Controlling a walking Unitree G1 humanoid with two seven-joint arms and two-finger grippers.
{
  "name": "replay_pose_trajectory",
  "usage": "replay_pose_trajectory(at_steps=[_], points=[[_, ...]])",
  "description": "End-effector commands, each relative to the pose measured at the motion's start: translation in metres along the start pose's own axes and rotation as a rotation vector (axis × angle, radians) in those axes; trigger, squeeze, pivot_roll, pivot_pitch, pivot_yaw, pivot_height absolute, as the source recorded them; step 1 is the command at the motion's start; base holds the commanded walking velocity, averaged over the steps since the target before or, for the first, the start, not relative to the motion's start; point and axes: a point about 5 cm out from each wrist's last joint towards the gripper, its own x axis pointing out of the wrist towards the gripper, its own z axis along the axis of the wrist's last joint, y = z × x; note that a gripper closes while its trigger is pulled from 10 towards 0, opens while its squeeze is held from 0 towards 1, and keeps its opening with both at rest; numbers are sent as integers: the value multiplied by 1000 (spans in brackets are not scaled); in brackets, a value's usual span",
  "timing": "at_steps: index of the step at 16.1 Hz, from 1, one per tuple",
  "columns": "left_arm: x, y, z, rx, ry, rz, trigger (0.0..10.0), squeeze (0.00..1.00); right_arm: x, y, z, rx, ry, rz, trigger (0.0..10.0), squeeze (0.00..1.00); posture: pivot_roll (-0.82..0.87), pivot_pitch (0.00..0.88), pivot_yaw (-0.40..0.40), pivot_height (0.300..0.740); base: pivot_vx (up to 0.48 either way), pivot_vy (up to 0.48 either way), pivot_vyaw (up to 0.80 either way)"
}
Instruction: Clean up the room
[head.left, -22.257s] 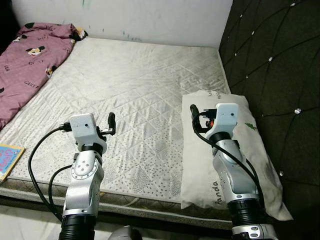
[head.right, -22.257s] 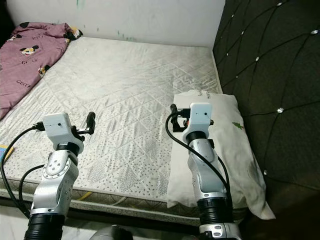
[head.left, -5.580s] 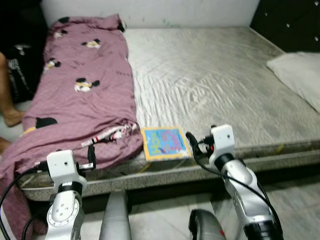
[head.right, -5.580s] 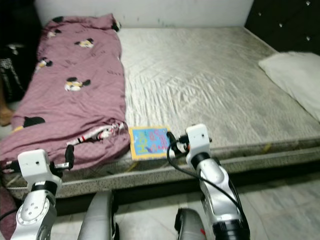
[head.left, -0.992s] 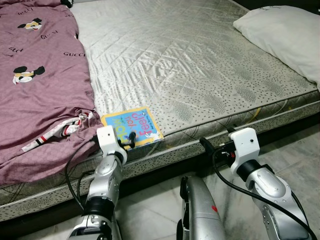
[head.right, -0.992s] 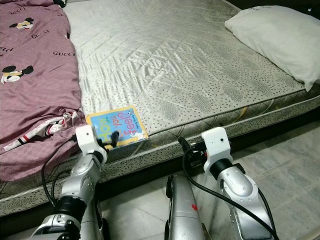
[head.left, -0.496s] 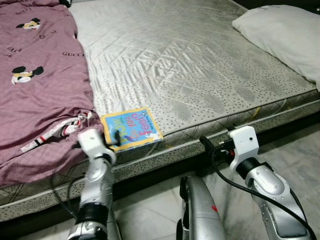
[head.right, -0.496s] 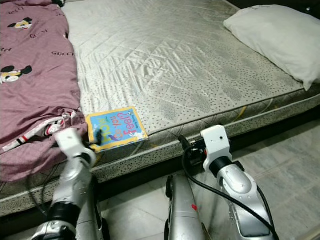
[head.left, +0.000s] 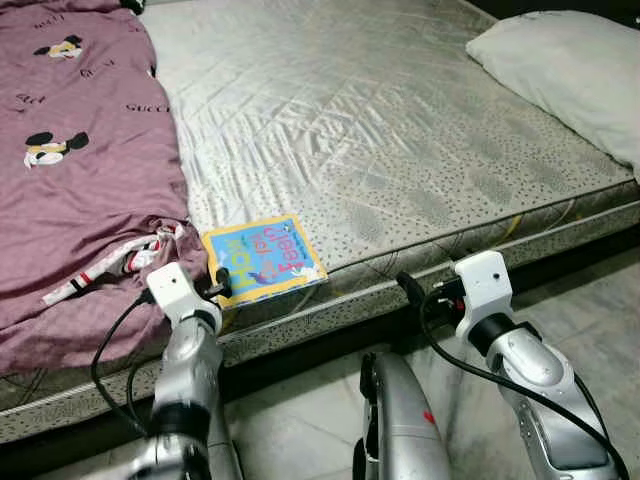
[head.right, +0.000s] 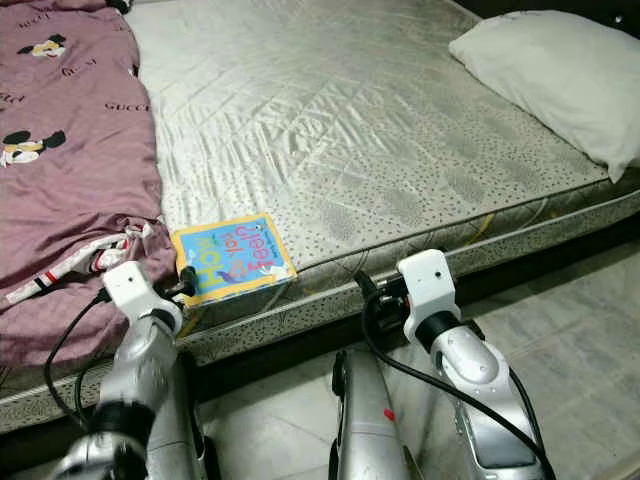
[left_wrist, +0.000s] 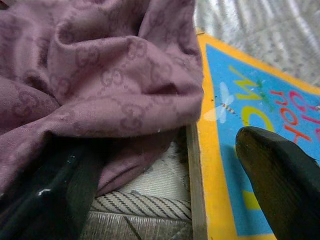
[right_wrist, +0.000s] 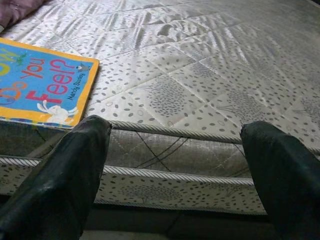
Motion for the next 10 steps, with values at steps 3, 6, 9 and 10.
replay_pose_trajectory(at_steps=[3, 6, 9, 10], points=[[8, 6, -8, -52, 95, 17, 10000, 0, 1, -4, 5, -23, -20, -8, 10000, 0, -240, 43, -28, 533, 0, 0, 0], [18, 9, 6, -60, 84, -7, 10000, 0, 3, -6, 7, -36, -28, -9, 10000, 0, -248, 33, -32, 533, 0, 0, 0], [26, -13, 14, -133, 141, -173, 10000, 0, 6, -6, 10, -50, -42, -7, 10000, 0, -261, 25, -36, 533, 0, 0, 0], [27, -18, 16, -129, 142, -206, 10000, 0, 5, -6, 10, -51, -42, -7, 10000, 0, -263, 23, -35, 533, 0, 0, 0]])
